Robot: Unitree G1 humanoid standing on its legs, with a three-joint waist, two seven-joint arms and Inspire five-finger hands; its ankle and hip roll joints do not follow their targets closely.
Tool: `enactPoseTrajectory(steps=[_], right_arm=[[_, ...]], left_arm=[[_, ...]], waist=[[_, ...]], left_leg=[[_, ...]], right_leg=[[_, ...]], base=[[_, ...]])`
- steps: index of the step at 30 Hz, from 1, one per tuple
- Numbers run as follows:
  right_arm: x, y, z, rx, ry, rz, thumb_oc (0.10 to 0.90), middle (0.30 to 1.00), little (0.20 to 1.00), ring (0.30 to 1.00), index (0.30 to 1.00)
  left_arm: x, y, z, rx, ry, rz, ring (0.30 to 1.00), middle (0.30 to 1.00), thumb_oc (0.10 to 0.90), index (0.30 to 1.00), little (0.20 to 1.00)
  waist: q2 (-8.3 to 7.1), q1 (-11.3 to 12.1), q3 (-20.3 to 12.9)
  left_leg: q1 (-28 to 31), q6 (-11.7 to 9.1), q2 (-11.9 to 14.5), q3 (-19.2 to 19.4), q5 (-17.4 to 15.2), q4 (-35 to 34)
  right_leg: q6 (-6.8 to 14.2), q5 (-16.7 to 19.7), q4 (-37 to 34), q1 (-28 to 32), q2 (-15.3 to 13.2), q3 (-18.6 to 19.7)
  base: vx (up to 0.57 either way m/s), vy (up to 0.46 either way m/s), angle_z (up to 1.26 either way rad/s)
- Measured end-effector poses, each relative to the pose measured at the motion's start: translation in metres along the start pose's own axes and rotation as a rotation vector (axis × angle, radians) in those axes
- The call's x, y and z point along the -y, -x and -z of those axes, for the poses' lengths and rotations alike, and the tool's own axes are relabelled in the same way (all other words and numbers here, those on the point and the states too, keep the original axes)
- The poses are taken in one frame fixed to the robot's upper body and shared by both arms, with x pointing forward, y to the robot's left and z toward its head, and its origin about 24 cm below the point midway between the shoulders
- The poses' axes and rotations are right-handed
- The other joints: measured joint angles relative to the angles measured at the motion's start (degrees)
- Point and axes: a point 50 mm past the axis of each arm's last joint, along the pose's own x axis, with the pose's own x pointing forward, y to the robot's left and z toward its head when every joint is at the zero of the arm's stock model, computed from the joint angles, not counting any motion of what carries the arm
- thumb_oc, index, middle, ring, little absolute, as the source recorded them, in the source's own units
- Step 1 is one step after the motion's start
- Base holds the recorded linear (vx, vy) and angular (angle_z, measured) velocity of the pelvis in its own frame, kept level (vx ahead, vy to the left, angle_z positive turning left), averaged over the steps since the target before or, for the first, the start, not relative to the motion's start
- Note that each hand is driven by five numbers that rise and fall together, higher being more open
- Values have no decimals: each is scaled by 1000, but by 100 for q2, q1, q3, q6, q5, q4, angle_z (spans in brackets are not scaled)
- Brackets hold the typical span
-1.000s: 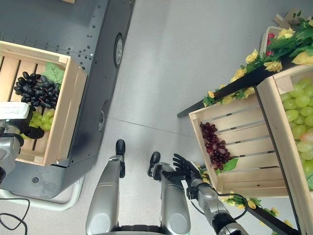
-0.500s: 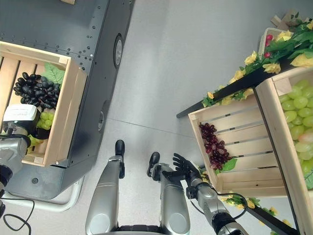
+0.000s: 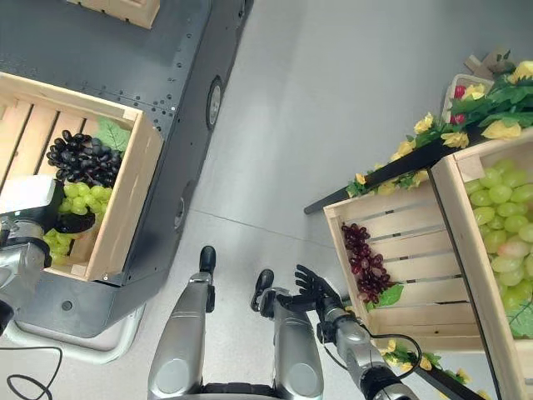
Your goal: Pick up the fruits from the basket on one side to the basket on the other side
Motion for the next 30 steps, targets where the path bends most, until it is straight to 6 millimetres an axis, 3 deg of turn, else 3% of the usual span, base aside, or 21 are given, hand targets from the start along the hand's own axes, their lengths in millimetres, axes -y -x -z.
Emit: enactPoseTrajectory(steps=[9,14,18,21,24,30], right_arm=[[-12,8,19,-22,-68,4,800,900,900,900,900],[-18,13,16,22,-103,0,800,900,900,900,900],[-23,16,1,115,-119,-8,800,900,900,900,900],[-28,20,-15,199,-137,-19,800,900,900,900,900],[-34,19,-36,285,-139,-51,800,900,900,900,900],[-46,22,-80,453,-119,-135,800,900,900,900,900]], left_arm=[[-4,25,23,-58,178,-202,300,300,400,300,300],[-7,33,17,-71,321,-277,300,300,400,300,300],[-5,43,-2,-38,520,-331,300,300,400,300,300],[3,59,-28,-36,841,-370,300,300,400,300,300],[-2,70,-46,34,1013,-383,300,300,400,300,300],[-5,77,-72,88,1455,-318,300,300,400,300,300]], waist=[[26,181,-10],[128,365,-65],[278,455,-326],[421,401,-723],[414,430,-1197],[422,417,-1674]], left_leg=[[928,-52,-45,-62,115,-670],[1469,-5,-96,-78,213,-1171],[1733,79,-167,-97,275,-1508],[2065,148,-230,-210,333,-1872],[2289,162,-255,-245,341,-2120],[2516,188,-310,-269,360,-2330]], right_leg=[[29,13,-512,868,18,-85],[111,62,-935,1376,29,-104],[224,136,-1285,1657,-5,-141],[363,241,-1787,2093,-6,-217],[431,435,-2359,2478,60,-224],[502,809,-3237,2992,132,-223]], base=[[30,-23,5],[77,-10,5],[70,-17,6],[56,-29,18],[19,-36,6],[-25,-35,2]])
